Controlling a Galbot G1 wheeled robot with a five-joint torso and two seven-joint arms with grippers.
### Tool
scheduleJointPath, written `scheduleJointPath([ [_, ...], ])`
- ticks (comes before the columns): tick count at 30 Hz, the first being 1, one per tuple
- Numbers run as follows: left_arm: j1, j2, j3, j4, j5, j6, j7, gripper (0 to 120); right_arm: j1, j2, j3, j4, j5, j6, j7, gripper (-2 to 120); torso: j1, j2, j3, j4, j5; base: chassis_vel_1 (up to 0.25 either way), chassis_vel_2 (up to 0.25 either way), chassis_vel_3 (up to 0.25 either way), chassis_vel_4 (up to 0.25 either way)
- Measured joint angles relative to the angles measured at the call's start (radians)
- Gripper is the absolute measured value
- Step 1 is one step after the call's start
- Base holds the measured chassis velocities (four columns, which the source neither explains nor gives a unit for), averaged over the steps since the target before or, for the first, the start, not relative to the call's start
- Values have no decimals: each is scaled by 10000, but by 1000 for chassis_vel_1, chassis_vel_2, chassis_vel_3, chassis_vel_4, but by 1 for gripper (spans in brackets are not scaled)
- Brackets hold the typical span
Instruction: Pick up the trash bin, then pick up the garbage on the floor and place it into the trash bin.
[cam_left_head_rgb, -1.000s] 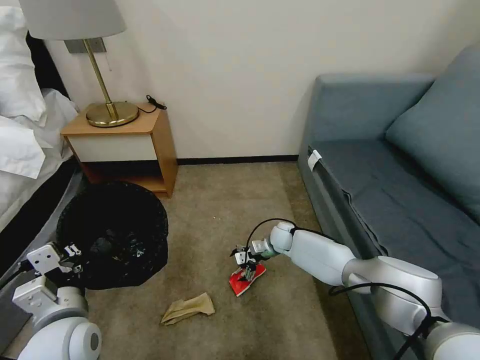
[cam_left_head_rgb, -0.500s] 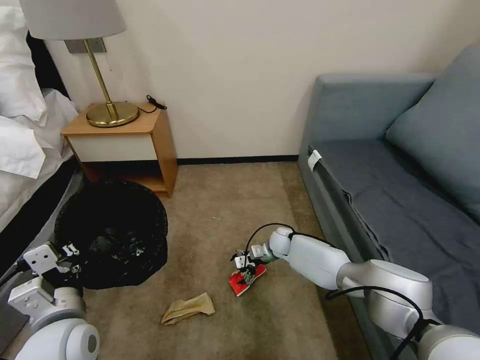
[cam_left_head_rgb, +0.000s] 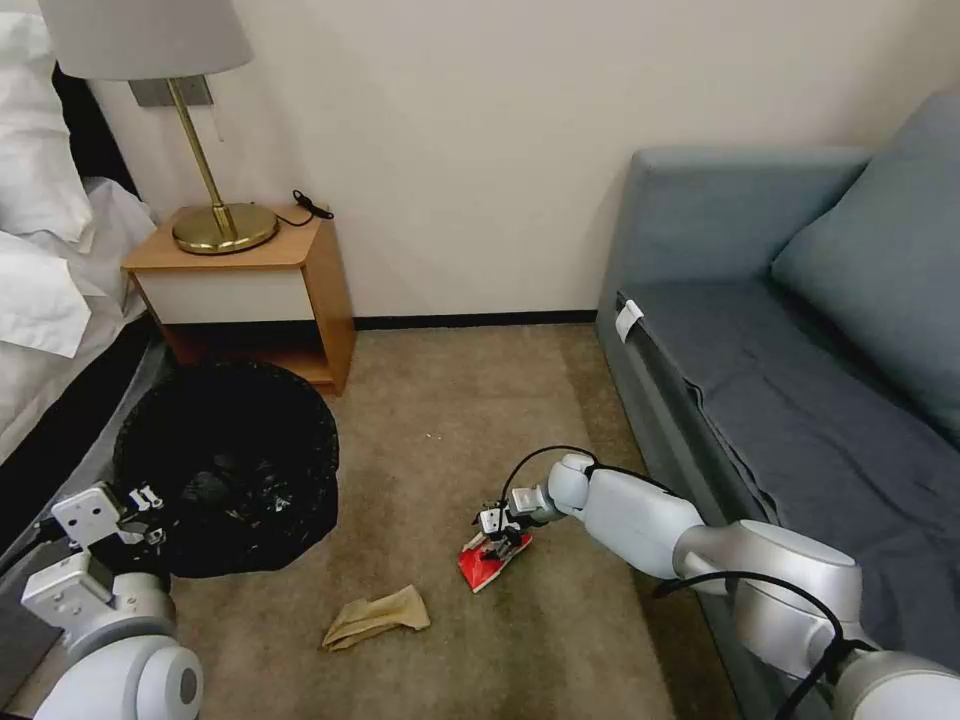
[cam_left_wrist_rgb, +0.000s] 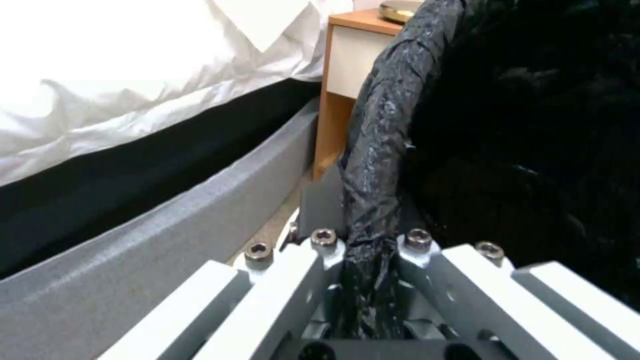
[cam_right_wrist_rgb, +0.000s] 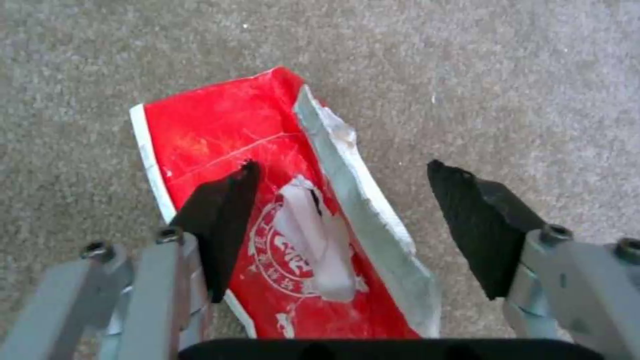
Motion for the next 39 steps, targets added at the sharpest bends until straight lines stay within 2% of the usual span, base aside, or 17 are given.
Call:
scheduleJointPath([
  [2,0,0,17,9,11,0,-2,3,-11,1,11,-9,0,5,0,64,0,-1,0,0,0,0,0,0,0],
  [5,-10,0,40,41,44,0,-10,3,-59,2,46,-14,0,21,-18,47,0,0,0,0,0,0,0,0,0],
  [7,-14,0,41,44,45,0,-10,3,-62,2,50,-14,3,30,-24,44,0,0,0,0,0,0,0,0,0],
  [11,-21,0,63,58,62,0,-11,3,-68,-15,65,-9,49,58,-69,25,0,0,0,0,0,0,0,0,0],
  [14,-27,0,64,58,62,0,-12,3,-68,-20,66,-3,66,63,-97,20,0,0,0,0,0,0,0,0,0],
  [16,-46,0,60,50,59,10,-11,3,-79,-35,67,15,118,89,-130,7,0,0,0,0,0,0,0,0,0],
  [19,-70,0,29,28,41,41,-11,3,-83,-53,55,42,186,109,-146,0,0,0,0,0,0,0,0,0,0],
  [27,-65,0,70,101,66,54,-13,3,-93,-242,136,254,578,141,-125,0,0,-1,0,0,0,0,0,0,0],
  [33,-53,0,104,127,95,53,-13,3,-89,-661,85,1014,1279,-26,-87,0,0,0,1,0,0,0,0,0,0],
  [39,-10,0,129,111,97,81,-17,3,83,-1831,253,2826,2367,-354,136,0,-1,0,0,0,2,0,0,0,0],
])
